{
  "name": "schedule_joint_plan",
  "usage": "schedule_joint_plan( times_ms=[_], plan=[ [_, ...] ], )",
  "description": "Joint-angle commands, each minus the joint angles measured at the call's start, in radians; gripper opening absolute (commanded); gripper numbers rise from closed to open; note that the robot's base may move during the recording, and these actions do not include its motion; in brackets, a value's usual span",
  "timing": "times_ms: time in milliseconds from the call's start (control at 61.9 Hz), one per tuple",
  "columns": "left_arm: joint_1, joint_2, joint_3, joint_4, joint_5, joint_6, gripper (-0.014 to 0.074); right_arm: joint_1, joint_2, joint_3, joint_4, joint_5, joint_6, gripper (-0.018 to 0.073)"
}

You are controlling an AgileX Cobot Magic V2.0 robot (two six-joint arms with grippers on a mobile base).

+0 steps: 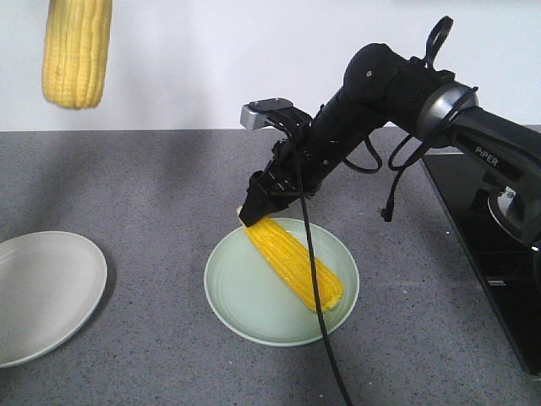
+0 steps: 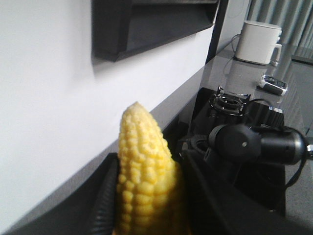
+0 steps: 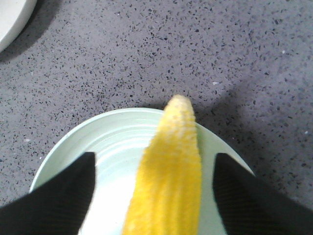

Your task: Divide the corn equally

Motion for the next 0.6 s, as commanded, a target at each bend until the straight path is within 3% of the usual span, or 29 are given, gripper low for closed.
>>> schedule_joint_plan(
  times_ms=[0, 307, 581],
  plan=[
    [0.016, -0.051, 0.055, 0.006, -0.106, -0.024, -0.0006, -0.002, -0.064, -0.027, 0.023, 0.039, 0.019, 0.0583],
    [0.106, -0.077, 0.393, 0.006, -0.106, -0.024, -0.0008, -0.002, -0.127, -0.027, 0.016, -0.014, 0.027, 0.0540],
    [0.276, -0.159, 0.682, 0.006, -0.106, -0.024, -0.0008, -0.003, -0.184, -0.027, 0.016, -0.034, 0.027, 0.0522]
  ],
)
